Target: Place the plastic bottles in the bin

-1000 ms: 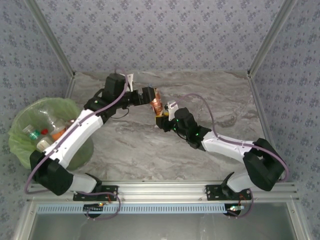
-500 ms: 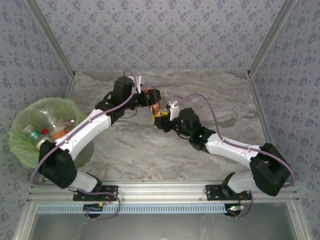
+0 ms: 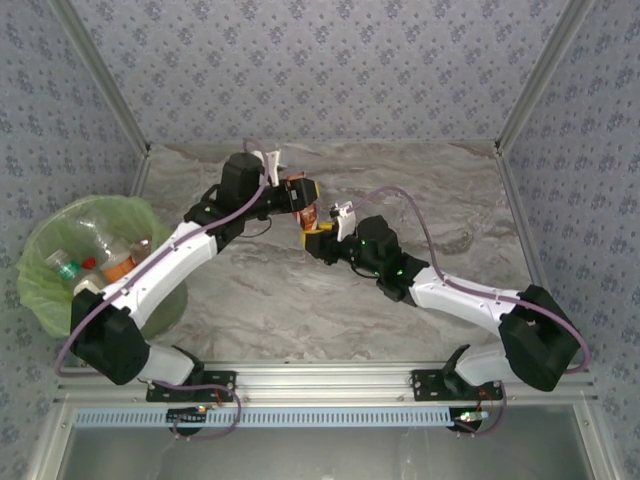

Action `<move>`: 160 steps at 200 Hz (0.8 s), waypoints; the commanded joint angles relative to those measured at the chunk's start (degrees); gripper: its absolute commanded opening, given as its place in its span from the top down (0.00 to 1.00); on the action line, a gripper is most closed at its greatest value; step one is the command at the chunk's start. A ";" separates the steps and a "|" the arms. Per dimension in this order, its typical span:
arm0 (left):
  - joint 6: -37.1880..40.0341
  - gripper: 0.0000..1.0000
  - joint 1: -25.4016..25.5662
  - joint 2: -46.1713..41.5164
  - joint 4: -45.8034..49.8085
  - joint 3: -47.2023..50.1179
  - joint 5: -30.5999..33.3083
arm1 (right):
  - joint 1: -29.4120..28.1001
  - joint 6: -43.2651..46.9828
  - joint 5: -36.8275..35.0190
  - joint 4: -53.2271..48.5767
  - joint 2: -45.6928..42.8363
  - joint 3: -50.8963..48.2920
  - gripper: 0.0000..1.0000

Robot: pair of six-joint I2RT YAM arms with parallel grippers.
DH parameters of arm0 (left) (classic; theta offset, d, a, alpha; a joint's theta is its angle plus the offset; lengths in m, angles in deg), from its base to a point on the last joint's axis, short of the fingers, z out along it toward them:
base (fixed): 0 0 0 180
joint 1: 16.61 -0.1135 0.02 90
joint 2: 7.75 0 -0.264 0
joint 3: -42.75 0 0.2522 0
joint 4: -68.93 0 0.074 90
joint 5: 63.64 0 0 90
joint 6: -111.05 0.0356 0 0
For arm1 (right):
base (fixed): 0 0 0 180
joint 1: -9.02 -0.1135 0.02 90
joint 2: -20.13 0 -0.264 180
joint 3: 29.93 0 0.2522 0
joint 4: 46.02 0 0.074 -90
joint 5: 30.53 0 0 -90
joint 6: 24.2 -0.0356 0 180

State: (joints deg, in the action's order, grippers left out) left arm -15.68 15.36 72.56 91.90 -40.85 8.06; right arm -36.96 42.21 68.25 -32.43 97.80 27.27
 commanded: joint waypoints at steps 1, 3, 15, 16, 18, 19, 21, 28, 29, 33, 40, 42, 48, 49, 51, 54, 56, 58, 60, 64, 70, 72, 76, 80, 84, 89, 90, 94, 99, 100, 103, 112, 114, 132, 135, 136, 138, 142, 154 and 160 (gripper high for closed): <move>1.66 0.54 0.08 -2.04 -0.10 0.32 0.29 | -0.09 -1.37 1.07 0.77 0.53 1.89 0.70; 1.66 0.54 0.08 -2.03 -0.01 0.32 0.44 | -0.15 -1.37 1.07 0.57 0.55 1.93 0.69; 1.62 0.55 0.03 -2.18 0.10 0.41 0.98 | -0.13 -0.92 0.90 -1.31 0.55 2.73 0.56; 1.60 0.55 0.03 -2.22 0.10 0.41 1.03 | -0.11 -0.79 0.85 -1.50 0.55 2.80 0.55; 1.58 0.55 0.07 -2.26 0.17 0.41 1.13 | -0.09 -0.63 0.82 -1.93 0.55 3.06 0.53; 1.58 0.55 0.00 -2.26 0.18 0.41 1.19 | -0.13 -0.56 0.77 -2.12 0.51 3.14 0.52; 1.60 0.55 -0.04 -2.35 0.19 0.41 1.35 | -0.11 -0.33 0.73 -2.54 0.54 3.32 0.51; 1.49 0.55 -0.06 -2.51 0.20 0.49 1.88 | -0.16 0.44 0.55 -3.82 0.49 3.80 0.47; 1.44 0.55 -0.02 -2.56 0.24 0.49 1.96 | -0.16 0.59 0.50 -3.99 0.48 3.87 0.46; 1.40 0.55 -0.04 -2.74 0.32 0.51 2.33 | -0.16 1.07 0.46 -4.48 0.42 4.01 0.45; 1.23 0.56 -0.04 -3.09 0.34 0.72 3.06 | -0.11 1.88 0.52 -5.20 0.30 4.28 0.42; 1.18 0.56 -0.12 -3.24 0.36 0.75 3.20 | -0.09 2.13 0.54 -5.38 0.23 4.28 0.41; 1.12 0.56 -0.21 -3.60 0.37 0.95 3.80 | -0.10 2.82 0.62 -6.06 0.03 4.60 0.39; 1.08 0.56 -0.22 -3.68 0.32 0.99 3.89 | -0.09 2.88 0.58 -6.20 0.03 4.62 0.38; 1.08 0.57 -0.17 -3.78 0.29 1.02 4.02 | -0.15 3.14 0.55 -6.47 -0.04 4.72 0.37; 1.02 0.57 -0.31 -3.96 0.28 1.19 4.25 | -0.16 3.46 0.42 -6.92 -0.14 4.88 0.36; 0.91 0.57 -0.39 -4.12 0.28 1.29 4.40 | -0.17 3.58 0.34 -7.19 -0.21 4.96 0.35; 0.88 0.57 -0.45 -4.22 0.28 1.33 4.52 | -0.17 3.76 0.12 -7.46 -0.27 5.02 0.34; 0.81 0.57 -0.53 -4.34 0.24 1.41 4.64 | -0.12 3.85 0.00 -7.72 -0.31 5.06 0.33; 0.61 0.57 -0.68 -4.59 0.19 1.64 4.93 | -0.10 4.03 -0.33 -8.04 -0.52 5.21 0.32; 0.38 0.58 -0.91 -5.00 0.11 1.98 5.27 | -0.14 4.41 -0.89 -8.48 -0.79 5.29 0.29; 0.24 0.58 -1.04 -5.17 0.02 2.10 5.33 | -0.14 4.47 -1.09 -8.64 -0.86 5.26 0.28; 0.02 0.58 -1.33 -5.41 -0.03 2.38 5.51 | -0.06 4.59 -1.52 -8.78 -1.06 5.17 0.24; -0.13 0.58 -1.49 -5.76 0.01 2.59 5.71 | -0.08 4.86 -1.86 -8.81 -1.24 5.04 0.20; -0.33 0.59 -1.75 -6.04 0.10 2.81 5.89 | -0.08 5.03 -2.20 -8.74 -1.56 4.90 0.14; -0.56 0.59 -2.24 -6.42 0.17 3.03 6.16 | -0.07 5.32 -2.75 -8.72 -1.83 4.69 0.06; -0.55 0.59 -2.29 -6.49 0.18 3.08 6.26 | -0.07 5.36 -2.91 -8.77 -1.91 4.66 0.04; -0.66 0.59 -2.57 -6.75 0.35 3.32 6.47 | -0.10 5.44 -3.53 -8.81 -2.18 4.64 0.01; -0.78 0.59 -2.94 -7.20 0.53 3.58 6.64 | -0.09 5.55 -4.22 -8.97 -2.53 4.50 0.01; -0.79 0.59 -3.04 -7.33 0.63 3.58 6.67 | -0.08 5.57 -4.43 -9.02 -2.66 4.52 0.01; -0.82 0.59 -3.25 -7.55 0.87 3.71 6.78 | -0.08 5.72 -5.06 -9.13 -2.84 4.39 0.01; -0.79 0.59 -3.75 -8.40 1.60 3.84 7.32 | -0.08 5.89 -6.88 -9.25 -3.52 3.99 0.01; -0.80 0.59 -3.91 -8.59 1.77 3.90 7.45 | -0.08 5.92 -7.29 -9.20 -3.65 3.95 0.01; -0.15 0.59 -4.40 -10.43 3.28 4.14 8.65 | -0.09 6.11 -10.95 -8.99 -4.93 2.90 0.01; -0.01 0.59 -4.45 -10.70 3.57 4.15 8.83 | -0.08 6.02 -11.82 -9.11 -5.10 2.81 0.01; 0.03 0.59 -4.45 -10.79 3.68 4.13 8.95 | -0.08 5.97 -11.97 -9.18 -5.17 2.76 0.01; 0.16 0.59 -4.52 -10.97 3.88 4.15 9.11 | -0.08 5.81 -12.91 -9.34 -5.23 2.74 0.01; 0.37 0.59 -4.55 -11.32 4.27 4.14 9.51 | -0.08 5.28 -14.30 -9.98 -5.32 2.85 0.01; 0.85 0.59 -4.63 -12.40 5.52 3.85 10.49 | 0.42 4.30 -16.80 -11.32 -5.53 2.97 0.01; 1.16 0.59 -4.80 -12.95 6.10 3.83 11.13 | 0.76 3.66 -17.67 -11.59 -5.52 2.90 0.01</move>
State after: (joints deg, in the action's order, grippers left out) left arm -15.90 10.98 62.92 95.47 -36.94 16.34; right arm -36.94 47.15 58.04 -41.65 93.53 30.57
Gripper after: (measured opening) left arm 0.547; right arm 0.988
